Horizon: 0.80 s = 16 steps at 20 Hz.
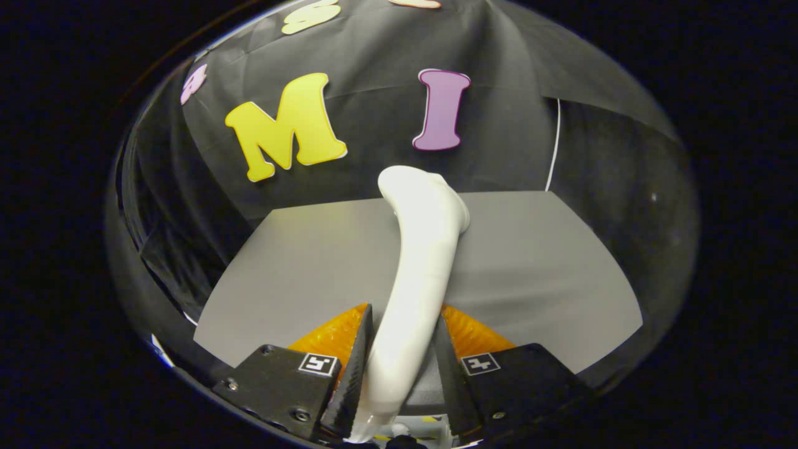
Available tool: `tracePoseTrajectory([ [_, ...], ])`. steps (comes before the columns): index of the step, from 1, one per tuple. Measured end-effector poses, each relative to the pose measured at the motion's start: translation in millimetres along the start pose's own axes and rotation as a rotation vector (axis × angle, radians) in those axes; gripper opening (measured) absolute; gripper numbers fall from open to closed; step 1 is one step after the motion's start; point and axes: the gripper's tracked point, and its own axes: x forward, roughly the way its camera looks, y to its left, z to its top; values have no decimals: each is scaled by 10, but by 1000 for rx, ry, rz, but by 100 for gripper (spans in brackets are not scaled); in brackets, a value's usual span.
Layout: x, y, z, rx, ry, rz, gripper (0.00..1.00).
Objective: Iron the clothes twice with a garment steamer, once on the left side and once on the right side.
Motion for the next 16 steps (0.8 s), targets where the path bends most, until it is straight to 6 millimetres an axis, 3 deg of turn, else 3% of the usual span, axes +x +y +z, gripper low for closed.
tracePoseTrajectory([
  [5,-110,-2,44,149,-6,-13,44],
  [9,-381,231,38,162,-61,-2,37],
  [12,-723,504,214,153,-146,14,37],
  [16,-1399,964,557,147,-295,40,37],
])
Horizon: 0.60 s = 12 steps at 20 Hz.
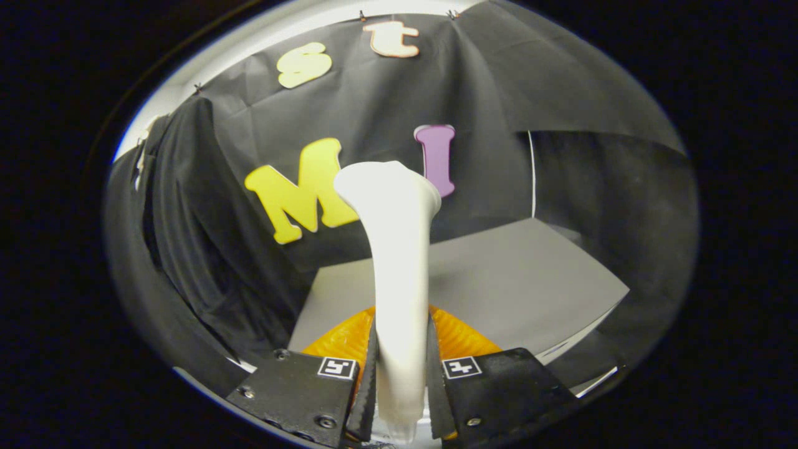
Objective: Iron the clothes twice with a garment steamer, once on the left side and once on the right side.
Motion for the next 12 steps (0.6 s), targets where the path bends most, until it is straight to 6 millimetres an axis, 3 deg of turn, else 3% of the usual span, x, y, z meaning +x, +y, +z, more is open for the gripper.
tracePoseTrajectory([
  [6,-696,1003,695,-32,-231,77,37],
  [9,-860,1527,950,-45,-305,109,37],
  [12,-1000,2011,1073,-64,-348,142,37],
])
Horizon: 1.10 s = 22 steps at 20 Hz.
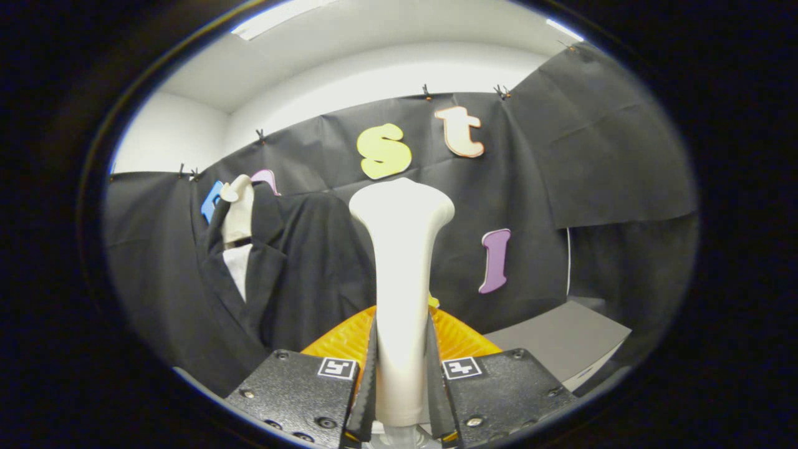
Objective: Iron the clothes twice with a garment steamer, once on the left side and once on the right side.
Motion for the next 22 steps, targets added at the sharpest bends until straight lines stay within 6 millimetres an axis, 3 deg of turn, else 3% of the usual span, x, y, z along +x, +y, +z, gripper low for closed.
tracePoseTrajectory([
  [5,67,648,125,-43,-34,25,37],
  [11,123,1158,116,-101,-58,52,37],
  [15,172,1367,-74,-133,-32,73,37],
  [22,148,1364,-498,-138,29,61,37],
])
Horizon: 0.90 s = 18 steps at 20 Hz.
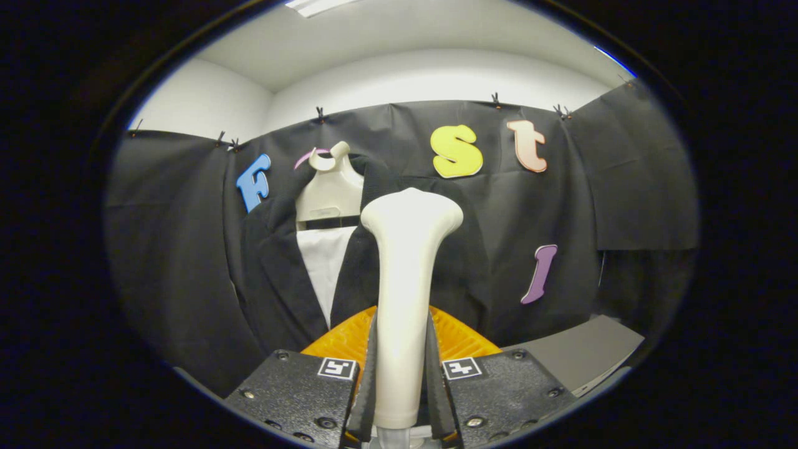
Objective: Iron the clothes twice with a garment steamer, once on the left side and once on the right side.
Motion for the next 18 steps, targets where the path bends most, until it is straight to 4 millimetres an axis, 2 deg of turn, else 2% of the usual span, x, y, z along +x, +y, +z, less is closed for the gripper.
tracePoseTrajectory([
  [10,-152,4,-550,-12,72,6,37],
  [18,-199,-100,-1074,-45,144,-26,37],
])
